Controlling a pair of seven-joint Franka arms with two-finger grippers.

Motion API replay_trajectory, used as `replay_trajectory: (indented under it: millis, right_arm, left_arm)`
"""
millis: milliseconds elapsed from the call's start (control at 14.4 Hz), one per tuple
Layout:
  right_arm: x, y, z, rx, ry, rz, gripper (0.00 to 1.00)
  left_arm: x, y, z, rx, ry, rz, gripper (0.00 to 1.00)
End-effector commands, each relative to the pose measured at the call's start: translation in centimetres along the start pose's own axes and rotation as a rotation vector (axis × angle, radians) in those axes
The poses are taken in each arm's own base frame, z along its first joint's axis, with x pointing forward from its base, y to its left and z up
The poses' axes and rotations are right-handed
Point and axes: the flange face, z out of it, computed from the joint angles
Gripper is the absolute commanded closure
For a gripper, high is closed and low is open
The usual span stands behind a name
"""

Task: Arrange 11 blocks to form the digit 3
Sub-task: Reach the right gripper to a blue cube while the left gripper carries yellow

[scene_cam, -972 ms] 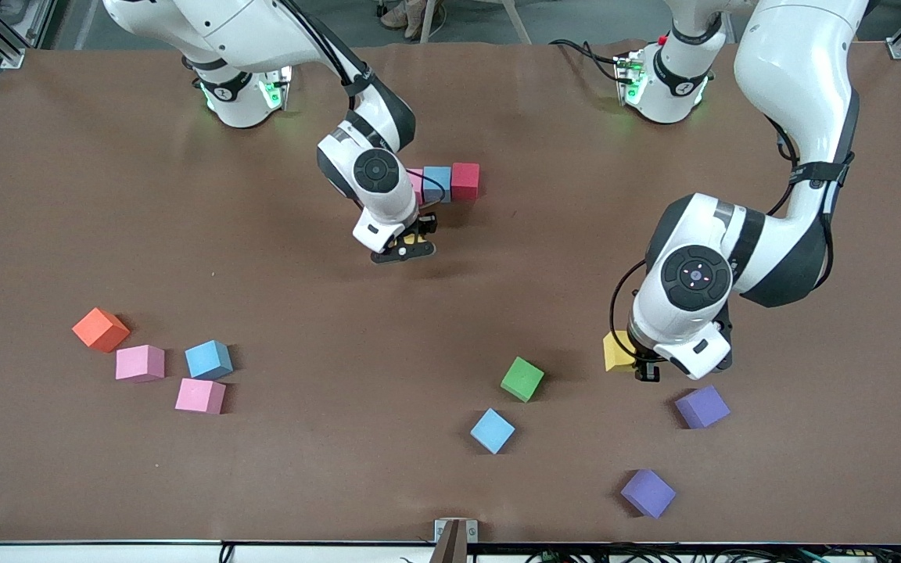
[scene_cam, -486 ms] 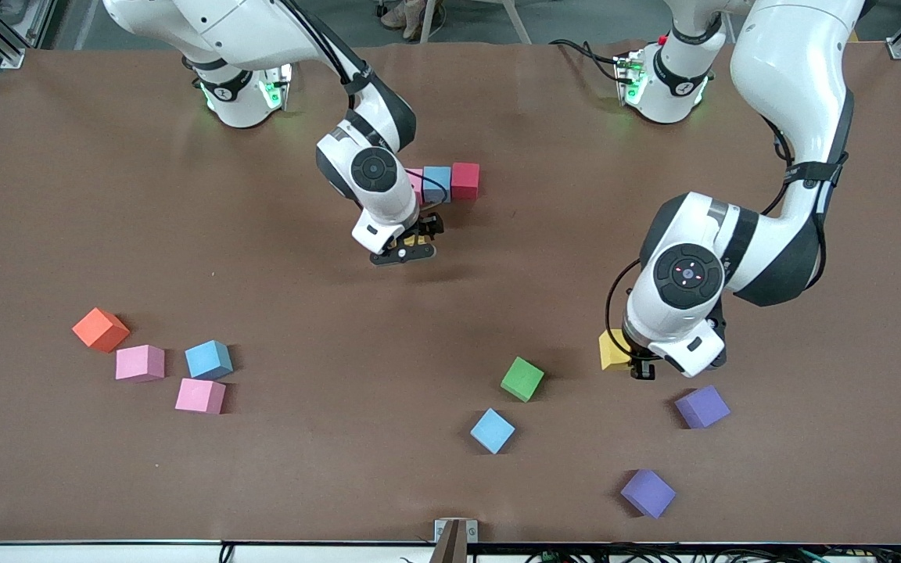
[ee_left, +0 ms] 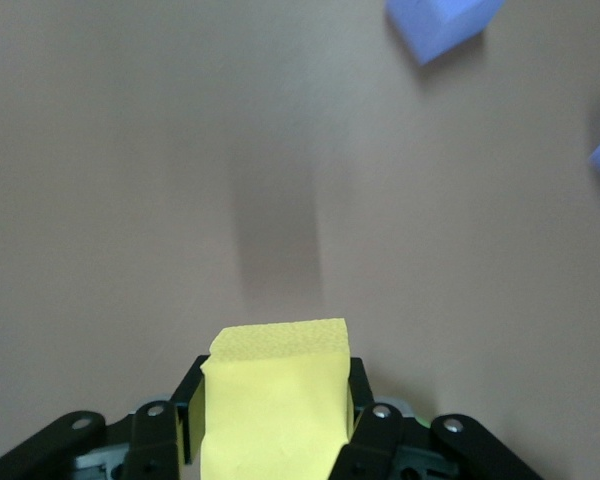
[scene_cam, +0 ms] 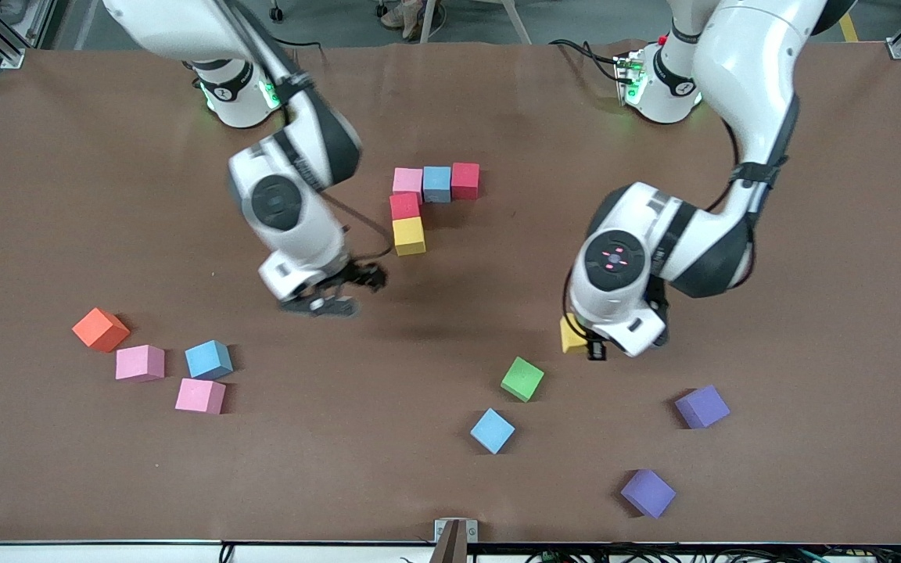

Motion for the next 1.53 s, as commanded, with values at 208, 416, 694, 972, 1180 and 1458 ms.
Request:
replay_trajectory:
  millis: [208, 416, 694, 972, 1180, 1458]
  right_arm:
    - [8.3, 12.0, -0.3, -0.018, 0.026, 0.217, 0.00]
    - [10.8, 17.0, 0.8, -0.027, 0.018, 0.174, 0.00]
    - [13.4, 23.1, 2.8, -0.018, -0.007, -0.154, 0.00]
    - [13.8, 25.0, 5.6, -0.022, -0.046, -0.450, 0.00]
    - [14.1, 25.1, 7.0, -0.018, -0.061, -0.551, 0.00]
    - [14.1, 25.2, 7.7, -0.020, -0.073, -0.608, 0.00]
  left_arm:
    - [-10.6, -7.9, 2.7, 0.055, 0.095, -0.033, 0.78]
    - [-14.3, -10.7, 3.1, 0.060, 0.091, -0.088, 0.78]
    - [-17.9, -13.3, 2.7, 0.085, 0.011, -0.109, 0.78]
    - [-21.0, -16.4, 4.0, 0.067, -0.017, -0.084, 0.78]
    - [-23.0, -19.1, 5.4, 0.042, -0.043, -0.054, 0.79]
    - [-24.3, -20.2, 5.5, 0.019, -0.065, -0.025, 0.79]
